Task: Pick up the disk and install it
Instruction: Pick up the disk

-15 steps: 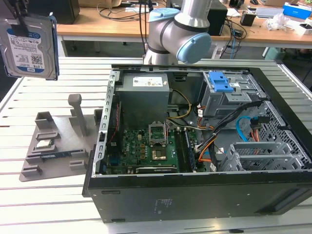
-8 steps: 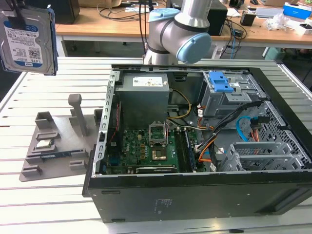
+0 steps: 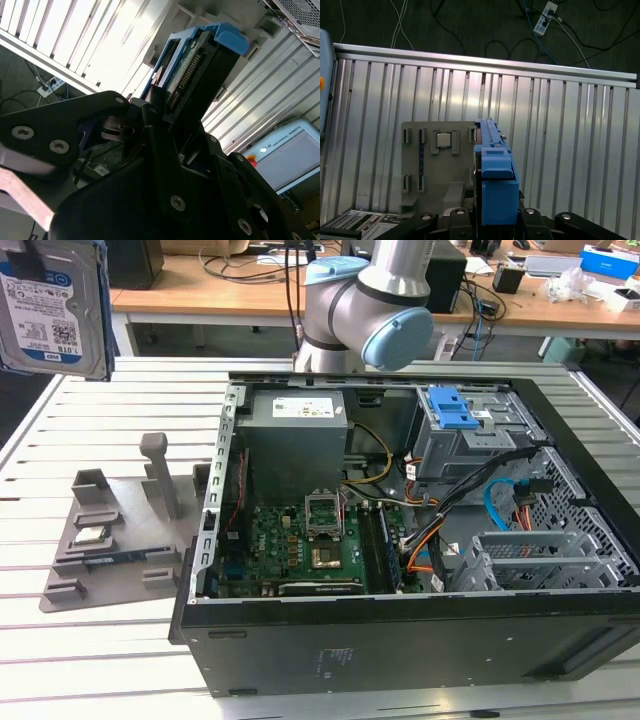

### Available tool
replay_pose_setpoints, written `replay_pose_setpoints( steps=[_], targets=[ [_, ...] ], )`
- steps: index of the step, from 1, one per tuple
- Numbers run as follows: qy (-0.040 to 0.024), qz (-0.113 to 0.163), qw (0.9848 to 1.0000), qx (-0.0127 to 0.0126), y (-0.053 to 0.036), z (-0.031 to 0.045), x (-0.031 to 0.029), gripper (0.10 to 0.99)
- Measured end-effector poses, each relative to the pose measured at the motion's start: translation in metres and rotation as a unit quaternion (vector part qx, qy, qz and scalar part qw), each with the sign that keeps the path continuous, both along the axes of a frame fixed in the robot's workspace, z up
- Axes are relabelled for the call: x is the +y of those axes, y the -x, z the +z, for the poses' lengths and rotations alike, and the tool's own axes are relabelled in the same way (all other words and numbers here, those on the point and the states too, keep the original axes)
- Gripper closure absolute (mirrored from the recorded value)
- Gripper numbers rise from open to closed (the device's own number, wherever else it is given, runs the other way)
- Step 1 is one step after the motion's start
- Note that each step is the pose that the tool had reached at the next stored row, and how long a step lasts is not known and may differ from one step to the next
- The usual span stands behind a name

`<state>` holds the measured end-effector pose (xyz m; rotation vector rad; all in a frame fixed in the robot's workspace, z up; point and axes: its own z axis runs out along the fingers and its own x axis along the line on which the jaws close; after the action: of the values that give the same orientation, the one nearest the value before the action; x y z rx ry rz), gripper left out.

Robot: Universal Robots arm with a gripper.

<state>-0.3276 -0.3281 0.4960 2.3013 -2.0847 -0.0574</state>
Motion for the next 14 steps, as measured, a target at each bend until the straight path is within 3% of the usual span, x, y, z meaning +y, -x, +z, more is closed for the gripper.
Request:
replay_pose_setpoints(
  steps=[14],
  targets=[
    [0.0,0.0,1.0,0.0013,-0.0012,0.0334,0.002,0.718]
  ],
)
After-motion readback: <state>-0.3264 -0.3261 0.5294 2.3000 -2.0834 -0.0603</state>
